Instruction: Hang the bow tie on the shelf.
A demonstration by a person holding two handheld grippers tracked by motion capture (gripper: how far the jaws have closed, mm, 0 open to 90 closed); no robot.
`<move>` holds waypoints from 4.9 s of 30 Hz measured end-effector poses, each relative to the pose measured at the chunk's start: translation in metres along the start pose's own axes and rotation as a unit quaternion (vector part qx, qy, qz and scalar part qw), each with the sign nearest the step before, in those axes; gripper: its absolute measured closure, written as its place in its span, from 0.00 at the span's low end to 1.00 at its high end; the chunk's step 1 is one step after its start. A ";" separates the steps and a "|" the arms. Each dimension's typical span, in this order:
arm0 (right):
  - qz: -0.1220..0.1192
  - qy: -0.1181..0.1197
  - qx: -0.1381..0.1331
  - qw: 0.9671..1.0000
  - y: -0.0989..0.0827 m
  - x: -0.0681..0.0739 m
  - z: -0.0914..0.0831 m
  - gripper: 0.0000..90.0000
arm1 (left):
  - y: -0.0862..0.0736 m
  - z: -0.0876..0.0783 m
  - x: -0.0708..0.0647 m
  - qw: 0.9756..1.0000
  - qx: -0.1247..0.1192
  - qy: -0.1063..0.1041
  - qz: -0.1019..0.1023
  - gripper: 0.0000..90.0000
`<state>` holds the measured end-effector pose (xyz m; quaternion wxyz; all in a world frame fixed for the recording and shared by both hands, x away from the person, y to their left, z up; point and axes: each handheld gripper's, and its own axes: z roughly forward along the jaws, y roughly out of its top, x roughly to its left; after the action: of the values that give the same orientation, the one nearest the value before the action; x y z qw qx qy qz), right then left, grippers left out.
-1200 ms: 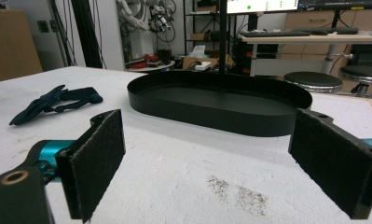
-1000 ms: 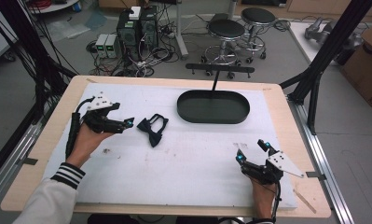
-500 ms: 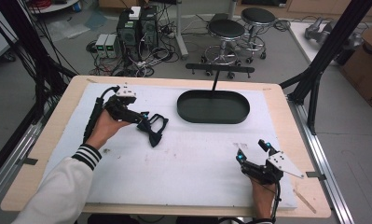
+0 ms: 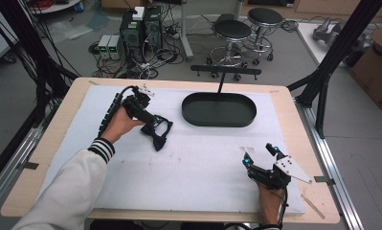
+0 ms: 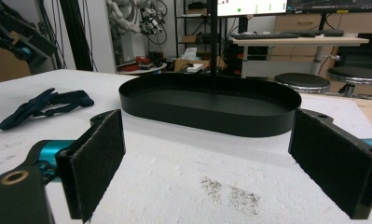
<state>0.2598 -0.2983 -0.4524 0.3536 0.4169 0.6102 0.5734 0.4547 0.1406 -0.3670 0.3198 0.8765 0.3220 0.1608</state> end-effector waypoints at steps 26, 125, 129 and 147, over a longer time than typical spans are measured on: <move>0.004 -0.004 -0.005 1.000 0.000 -0.001 -0.001 0.11 | 0.001 0.047 -0.001 0.992 0.120 -0.028 -0.035 0.37; 0.008 -0.007 -0.009 1.000 -0.001 -0.001 -0.002 0.11 | 0.007 -0.008 0.002 0.967 -0.222 -0.050 -0.113 0.96; 0.008 -0.007 -0.009 1.000 -0.001 -0.001 -0.002 0.11 | 0.014 -0.012 0.001 0.966 -0.230 -0.044 -0.106 0.96; 0.005 -0.005 -0.012 1.000 -0.001 -0.001 -0.002 0.11 | 0.068 -0.016 -0.015 0.952 -0.288 -0.047 -0.088 0.96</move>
<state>0.2586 -0.3001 -0.4530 0.3582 0.4186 0.5997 0.5804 0.4676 0.0980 -0.3109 0.5862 0.7219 0.3227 0.1765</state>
